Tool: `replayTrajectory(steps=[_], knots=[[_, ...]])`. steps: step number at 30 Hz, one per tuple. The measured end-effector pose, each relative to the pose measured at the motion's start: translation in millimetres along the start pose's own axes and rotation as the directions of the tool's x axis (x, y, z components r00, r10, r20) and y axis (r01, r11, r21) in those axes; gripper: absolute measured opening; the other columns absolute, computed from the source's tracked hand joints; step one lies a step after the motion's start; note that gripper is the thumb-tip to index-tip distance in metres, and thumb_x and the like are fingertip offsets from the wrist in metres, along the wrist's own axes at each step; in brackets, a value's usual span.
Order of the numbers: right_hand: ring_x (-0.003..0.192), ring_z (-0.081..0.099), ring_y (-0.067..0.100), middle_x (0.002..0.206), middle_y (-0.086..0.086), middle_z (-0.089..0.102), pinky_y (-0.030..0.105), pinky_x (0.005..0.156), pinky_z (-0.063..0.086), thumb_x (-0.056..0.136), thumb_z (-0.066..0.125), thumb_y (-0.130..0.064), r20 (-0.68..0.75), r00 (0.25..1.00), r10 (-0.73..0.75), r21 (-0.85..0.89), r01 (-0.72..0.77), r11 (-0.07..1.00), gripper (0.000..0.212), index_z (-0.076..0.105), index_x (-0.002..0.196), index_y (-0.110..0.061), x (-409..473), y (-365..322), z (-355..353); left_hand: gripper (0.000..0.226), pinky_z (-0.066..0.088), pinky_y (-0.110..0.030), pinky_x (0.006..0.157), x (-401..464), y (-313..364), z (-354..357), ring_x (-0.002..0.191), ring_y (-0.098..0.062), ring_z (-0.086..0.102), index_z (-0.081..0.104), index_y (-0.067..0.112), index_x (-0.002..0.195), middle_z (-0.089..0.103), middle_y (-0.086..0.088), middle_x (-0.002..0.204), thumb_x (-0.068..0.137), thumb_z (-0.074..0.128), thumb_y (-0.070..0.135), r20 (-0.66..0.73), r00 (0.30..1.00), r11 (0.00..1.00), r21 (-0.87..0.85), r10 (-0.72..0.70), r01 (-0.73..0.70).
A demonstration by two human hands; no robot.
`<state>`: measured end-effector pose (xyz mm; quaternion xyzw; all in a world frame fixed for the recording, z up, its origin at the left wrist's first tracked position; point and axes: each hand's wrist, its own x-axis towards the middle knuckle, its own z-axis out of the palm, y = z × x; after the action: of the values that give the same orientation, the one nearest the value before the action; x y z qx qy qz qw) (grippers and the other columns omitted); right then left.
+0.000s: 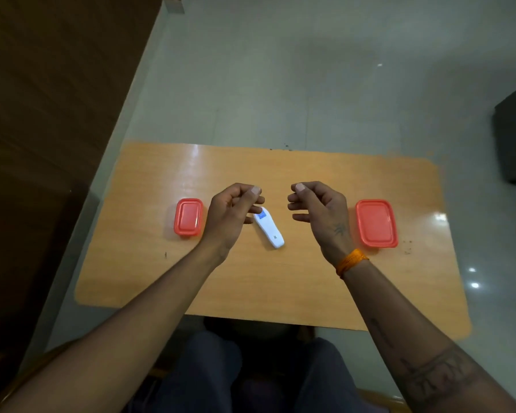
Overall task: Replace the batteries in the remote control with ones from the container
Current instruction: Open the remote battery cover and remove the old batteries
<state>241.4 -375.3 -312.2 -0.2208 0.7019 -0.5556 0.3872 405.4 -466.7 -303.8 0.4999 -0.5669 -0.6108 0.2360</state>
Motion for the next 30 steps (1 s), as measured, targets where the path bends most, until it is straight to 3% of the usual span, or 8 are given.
replayTrajectory(steps=[5,11,17,22,25,27,30], knots=[[0.092,0.075,0.030,0.095,0.012,0.077,0.041,0.075,0.063,0.102,0.064,-0.029,-0.039,0.999,0.033,0.013,-0.033,0.999,0.021,0.077,0.102,-0.012,30,89,19,0.021,0.059,-0.040,0.082,45,-86,6,0.086,-0.011,0.073,0.075,0.018,0.101,0.080,0.001,0.096,0.102,0.064,0.036,-0.023,0.998,0.998,0.011,-0.065,0.065],[0.083,0.075,0.022,0.094,0.014,0.077,0.031,0.068,0.061,0.101,0.066,-0.026,-0.070,0.997,0.028,-0.036,-0.031,0.999,0.017,0.077,0.100,-0.014,69,197,33,0.014,0.058,-0.041,0.079,95,-190,14,0.090,-0.022,0.075,0.075,0.022,0.094,0.080,0.000,0.093,0.098,0.065,0.032,-0.088,0.992,0.995,0.031,-0.089,0.092],[0.081,0.072,0.014,0.083,-0.007,0.075,0.036,0.075,0.059,0.095,0.067,-0.024,-0.120,0.979,-0.167,-0.383,0.110,0.917,0.011,0.078,0.094,-0.020,103,283,32,0.014,0.061,-0.047,0.085,118,-274,23,0.080,-0.013,0.076,0.076,0.020,0.089,0.079,-0.001,0.090,0.095,0.066,0.027,-0.149,0.985,0.994,0.056,-0.081,0.091],[0.088,0.068,0.016,0.092,-0.004,0.076,0.034,0.079,0.056,0.091,0.066,-0.025,-0.088,0.945,-0.314,-0.617,0.196,0.762,0.013,0.078,0.092,-0.020,112,314,41,0.013,0.065,-0.044,0.086,106,-308,39,0.083,-0.016,0.077,0.078,0.022,0.088,0.079,-0.002,0.087,0.095,0.068,0.026,-0.136,0.990,1.000,0.015,-0.024,0.027],[0.090,0.069,0.023,0.094,0.000,0.077,0.038,0.078,0.058,0.091,0.064,-0.027,-0.064,0.947,-0.316,-0.684,0.189,0.705,0.017,0.079,0.092,-0.019,113,323,52,0.020,0.063,-0.046,0.090,96,-314,47,0.088,-0.027,0.078,0.073,0.028,0.075,0.080,-0.007,0.087,0.093,0.068,0.022,-0.122,0.992,0.999,-0.034,-0.014,0.010],[0.090,0.069,0.026,0.094,0.003,0.078,0.036,0.077,0.057,0.089,0.065,-0.028,-0.083,0.951,-0.299,-0.679,0.165,0.715,0.018,0.080,0.091,-0.017,114,324,56,0.021,0.062,-0.050,0.091,94,-316,53,0.086,-0.029,0.079,0.072,0.025,0.068,0.080,-0.011,0.085,0.088,0.066,0.022,-0.094,0.995,0.998,-0.069,-0.019,0.013],[0.090,0.071,0.027,0.092,0.008,0.079,0.035,0.074,0.055,0.088,0.071,-0.032,-0.084,0.967,-0.242,-0.618,0.140,0.774,0.022,0.082,0.089,-0.012,109,322,58,0.023,0.064,-0.050,0.087,96,-317,60,0.086,-0.026,0.080,0.079,0.015,0.078,0.082,-0.008,0.085,0.074,0.062,0.029,-0.081,0.997,0.998,-0.056,-0.005,0.001]])
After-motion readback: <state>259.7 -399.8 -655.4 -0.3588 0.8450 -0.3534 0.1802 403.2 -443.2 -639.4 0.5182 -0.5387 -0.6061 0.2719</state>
